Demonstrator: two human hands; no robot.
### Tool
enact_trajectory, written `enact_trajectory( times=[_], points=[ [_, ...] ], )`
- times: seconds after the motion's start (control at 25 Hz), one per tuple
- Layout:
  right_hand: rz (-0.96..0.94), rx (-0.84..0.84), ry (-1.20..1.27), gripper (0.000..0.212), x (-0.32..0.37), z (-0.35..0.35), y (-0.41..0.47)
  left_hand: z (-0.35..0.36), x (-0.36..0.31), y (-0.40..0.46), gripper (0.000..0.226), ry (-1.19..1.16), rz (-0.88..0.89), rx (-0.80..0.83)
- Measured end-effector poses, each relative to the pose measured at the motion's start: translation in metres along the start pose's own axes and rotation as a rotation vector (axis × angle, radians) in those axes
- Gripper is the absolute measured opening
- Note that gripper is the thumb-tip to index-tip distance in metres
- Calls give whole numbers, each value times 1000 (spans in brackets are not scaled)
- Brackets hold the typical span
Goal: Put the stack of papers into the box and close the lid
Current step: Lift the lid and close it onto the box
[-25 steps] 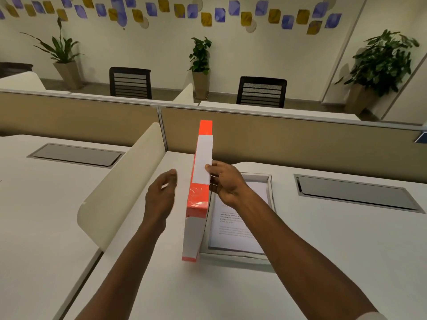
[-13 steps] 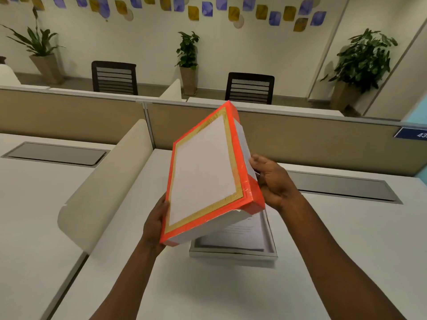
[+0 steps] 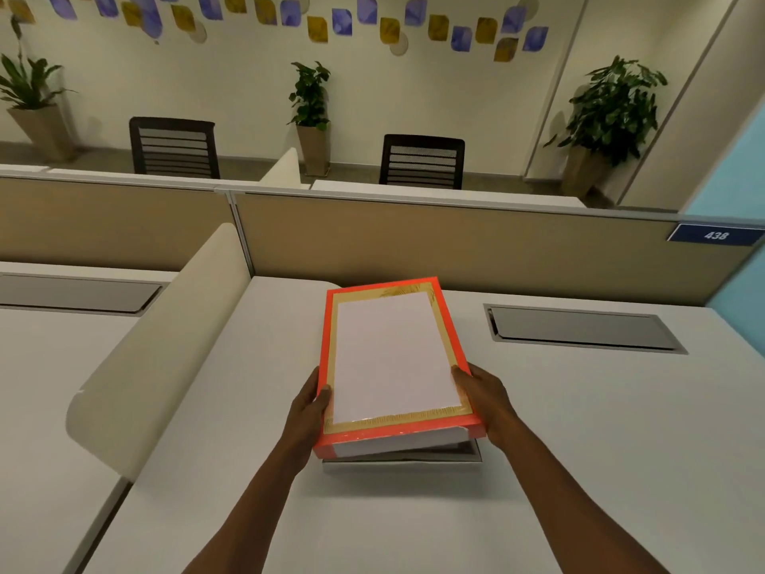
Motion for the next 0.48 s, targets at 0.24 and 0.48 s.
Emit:
enact_trajectory(
  times=[0.24, 0.48],
  points=[
    [-92, -121, -202, 38, -30, 4, 3, 11, 6, 9, 63, 112, -89, 76],
    [-61, -99, -214, 35, -37, 3, 10, 19, 6, 14, 69, 150, -95, 106]
  ],
)
Point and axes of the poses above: each hand's wrist, its own y-axis towards the middle knuckle, its own z-axis out of the palm, x = y × z, the point moved 2 cm from there along y, towards the middle knuckle, and after that the axes turned 6 degrees about -x, right-handed, at the moved point
